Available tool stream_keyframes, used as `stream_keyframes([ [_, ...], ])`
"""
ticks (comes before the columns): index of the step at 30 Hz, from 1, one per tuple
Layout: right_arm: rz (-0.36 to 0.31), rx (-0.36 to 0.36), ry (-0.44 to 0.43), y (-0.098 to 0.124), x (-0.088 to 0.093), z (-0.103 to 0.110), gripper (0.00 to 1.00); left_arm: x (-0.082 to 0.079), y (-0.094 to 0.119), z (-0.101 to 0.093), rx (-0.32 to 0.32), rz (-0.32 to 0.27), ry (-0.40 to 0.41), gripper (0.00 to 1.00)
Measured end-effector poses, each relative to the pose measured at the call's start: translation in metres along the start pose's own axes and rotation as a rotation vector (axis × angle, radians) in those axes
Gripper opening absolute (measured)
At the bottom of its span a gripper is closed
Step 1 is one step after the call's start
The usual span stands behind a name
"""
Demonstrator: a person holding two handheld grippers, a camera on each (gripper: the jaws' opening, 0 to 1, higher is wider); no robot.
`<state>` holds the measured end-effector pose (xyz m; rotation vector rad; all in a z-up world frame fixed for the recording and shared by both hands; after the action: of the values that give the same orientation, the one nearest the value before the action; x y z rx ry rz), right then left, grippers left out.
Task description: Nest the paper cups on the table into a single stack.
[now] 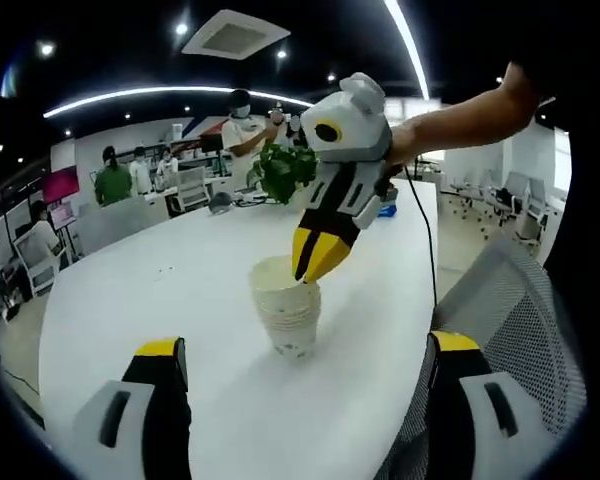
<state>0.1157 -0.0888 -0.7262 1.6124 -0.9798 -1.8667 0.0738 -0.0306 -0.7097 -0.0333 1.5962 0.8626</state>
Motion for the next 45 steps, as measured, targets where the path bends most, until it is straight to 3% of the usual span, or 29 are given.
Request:
stream_keyframes([
  [10,-0.002,-0.002,-0.014,-0.012,0.013,0.003,0.06,0.010,-0.016,-0.004,0.024,0.025,-0.009,0.98],
  [15,-0.098,0.034,-0.025,0.001,-0.002,0.003,0.10,0.010,-0.023,-0.007,0.037,0.023,-0.006,0.97],
  [21,-0.175,0.112,-0.027,0.018,-0.007,-0.004,0.22,0.006,-0.037,-0.006,0.061,0.019,0.003,0.94],
  [28,-0.192,0.185,-0.033,0.018,0.005,-0.013,0.45,0.006,-0.055,-0.009,0.103,0.046,-0.029,0.89],
  [31,-0.193,0.217,-0.045,0.015,0.011,-0.018,0.51,0.006,-0.063,-0.006,0.106,0.060,-0.035,0.86],
  [37,-0.189,0.261,-0.080,0.006,0.021,-0.026,0.55,0.008,-0.076,0.002,0.080,0.074,-0.083,0.78],
  [45,-0.243,0.249,-0.202,-0.004,0.021,-0.034,0.53,0.011,-0.093,0.008,0.097,0.092,-0.077,0.67],
])
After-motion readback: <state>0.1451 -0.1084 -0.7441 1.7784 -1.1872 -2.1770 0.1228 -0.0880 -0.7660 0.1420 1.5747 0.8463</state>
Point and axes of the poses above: the point that each gripper's makers call its tool centre point, and the gripper's own axes: y roughly backward along the fingers, z roughly to its left, x roughly out of its underside, the point moved 1 cm from there along y, roughly backward along the fingers, and after that the axes turned 7 degrees about z, right-handed, at the moved point
